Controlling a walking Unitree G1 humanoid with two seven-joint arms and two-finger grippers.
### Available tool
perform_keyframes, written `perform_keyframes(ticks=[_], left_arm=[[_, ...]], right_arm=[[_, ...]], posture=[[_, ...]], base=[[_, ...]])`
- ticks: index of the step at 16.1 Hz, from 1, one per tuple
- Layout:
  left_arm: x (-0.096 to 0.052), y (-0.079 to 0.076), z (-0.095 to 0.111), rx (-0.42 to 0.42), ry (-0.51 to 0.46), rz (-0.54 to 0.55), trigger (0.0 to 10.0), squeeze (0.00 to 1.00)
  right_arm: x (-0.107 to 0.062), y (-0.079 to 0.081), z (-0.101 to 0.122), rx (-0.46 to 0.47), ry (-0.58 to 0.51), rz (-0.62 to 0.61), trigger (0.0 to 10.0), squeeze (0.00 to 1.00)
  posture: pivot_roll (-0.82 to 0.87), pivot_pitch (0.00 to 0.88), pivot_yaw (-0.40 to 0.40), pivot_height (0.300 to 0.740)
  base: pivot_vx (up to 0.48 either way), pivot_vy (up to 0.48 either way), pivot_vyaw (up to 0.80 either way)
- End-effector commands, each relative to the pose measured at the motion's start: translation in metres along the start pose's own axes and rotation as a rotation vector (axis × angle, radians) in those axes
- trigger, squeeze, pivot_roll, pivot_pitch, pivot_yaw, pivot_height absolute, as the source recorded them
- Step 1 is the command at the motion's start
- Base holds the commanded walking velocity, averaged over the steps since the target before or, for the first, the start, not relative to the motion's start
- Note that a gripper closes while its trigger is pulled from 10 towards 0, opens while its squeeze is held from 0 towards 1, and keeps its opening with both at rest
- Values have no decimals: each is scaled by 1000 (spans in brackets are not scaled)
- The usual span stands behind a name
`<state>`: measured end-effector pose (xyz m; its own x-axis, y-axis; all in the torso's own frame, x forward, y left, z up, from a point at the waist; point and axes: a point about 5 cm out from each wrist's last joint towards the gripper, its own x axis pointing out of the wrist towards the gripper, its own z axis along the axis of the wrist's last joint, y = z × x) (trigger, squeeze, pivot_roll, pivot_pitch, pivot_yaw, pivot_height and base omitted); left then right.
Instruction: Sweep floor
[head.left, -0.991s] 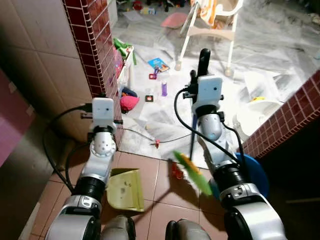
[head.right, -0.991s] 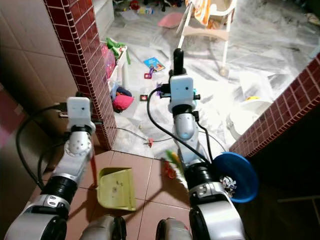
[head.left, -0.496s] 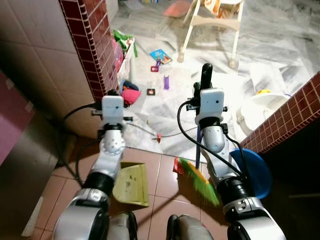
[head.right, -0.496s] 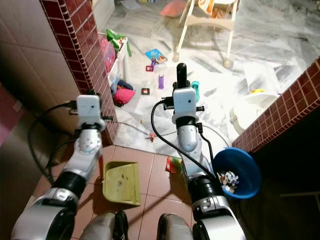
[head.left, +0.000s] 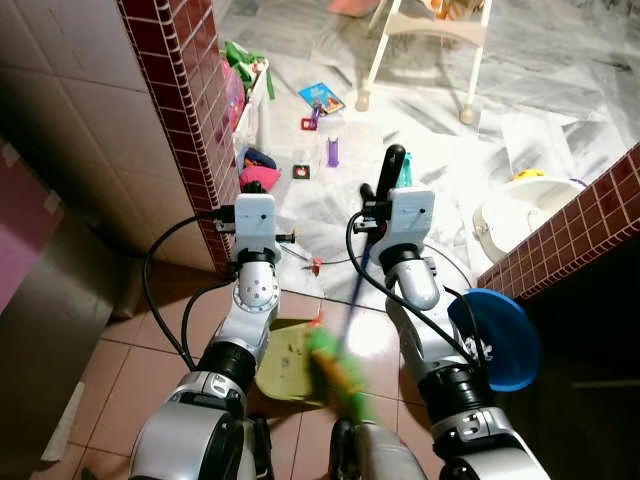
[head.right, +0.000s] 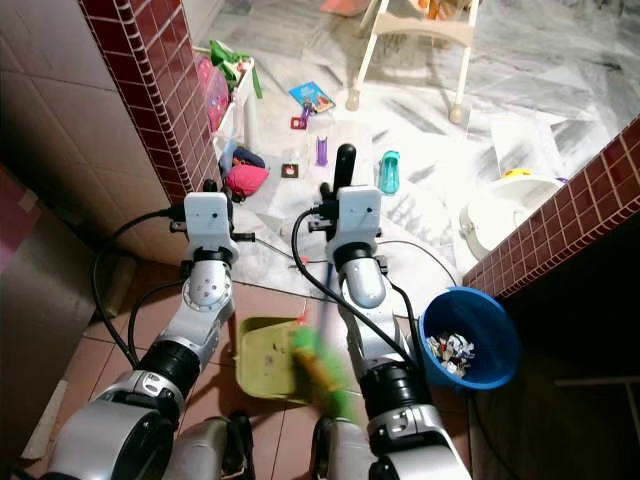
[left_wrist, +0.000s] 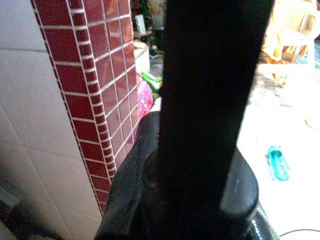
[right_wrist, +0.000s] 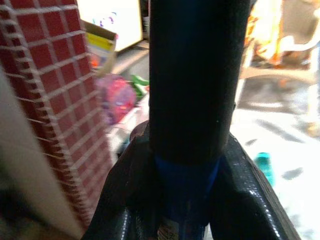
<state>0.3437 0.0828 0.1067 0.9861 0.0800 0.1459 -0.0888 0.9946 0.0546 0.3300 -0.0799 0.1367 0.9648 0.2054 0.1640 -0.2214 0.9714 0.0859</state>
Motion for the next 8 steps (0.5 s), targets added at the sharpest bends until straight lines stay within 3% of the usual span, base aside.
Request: perform_keyframes(ticks=[1,5,6,8], left_arm=[[-9,-4,-18,8,100,-17,10000,0],[-4,-1,-17,18,100,-12,10000,0],[-3,1,-16,23,98,-9,10000,0],[0,5,-15,23,97,0,10000,0]], right_arm=[[-1,3,5,52,-6,50,10000,0],[-4,6,29,124,-17,284,10000,0],[-2,7,41,160,-33,375,10000,0],[8,5,61,166,-80,443,10000,0]], posture=[[-172,207,-63,740],[-190,171,-57,740],[-194,150,-54,740],[-193,133,-50,740]], base=[[0,0,0],[0,0,0],[0,0,0],[0,0,0]])
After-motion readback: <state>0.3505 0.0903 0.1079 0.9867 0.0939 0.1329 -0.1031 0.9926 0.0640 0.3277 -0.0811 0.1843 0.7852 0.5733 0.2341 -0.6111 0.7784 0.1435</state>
